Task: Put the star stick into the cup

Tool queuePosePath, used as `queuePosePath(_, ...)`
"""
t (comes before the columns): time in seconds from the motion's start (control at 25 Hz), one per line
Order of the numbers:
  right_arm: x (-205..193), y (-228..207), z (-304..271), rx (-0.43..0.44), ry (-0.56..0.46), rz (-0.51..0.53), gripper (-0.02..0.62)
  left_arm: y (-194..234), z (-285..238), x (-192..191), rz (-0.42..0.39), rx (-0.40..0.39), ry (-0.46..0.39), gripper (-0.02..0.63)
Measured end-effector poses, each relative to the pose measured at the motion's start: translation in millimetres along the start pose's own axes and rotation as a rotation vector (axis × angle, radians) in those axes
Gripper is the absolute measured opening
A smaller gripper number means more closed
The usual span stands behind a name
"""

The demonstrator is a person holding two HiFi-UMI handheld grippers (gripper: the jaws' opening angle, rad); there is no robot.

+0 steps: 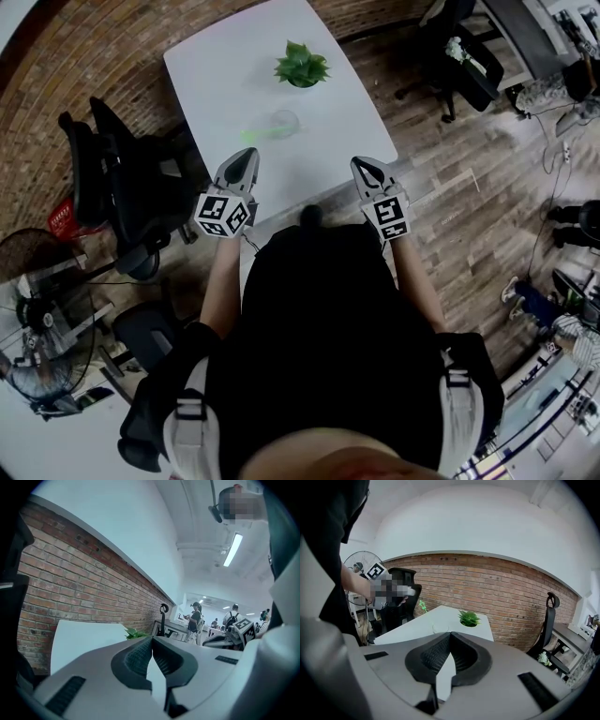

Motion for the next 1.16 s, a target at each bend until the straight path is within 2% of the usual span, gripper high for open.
queuePosePath(1.16, 1.7, -3.5, -6.6, -0.015, -0.007, -0.017, -0.003, 1.1, 2.1, 2.7, -0.012, 0.010, -0.001, 0.021)
Point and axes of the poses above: the fingertips, and each gripper's own axes: z backward along the fingers, y to its left, x out of its top, the point moved 2 cm from there along z, backward along the fingers, and after that the axes turned 7 degrees about y, right-handed, at the moved point
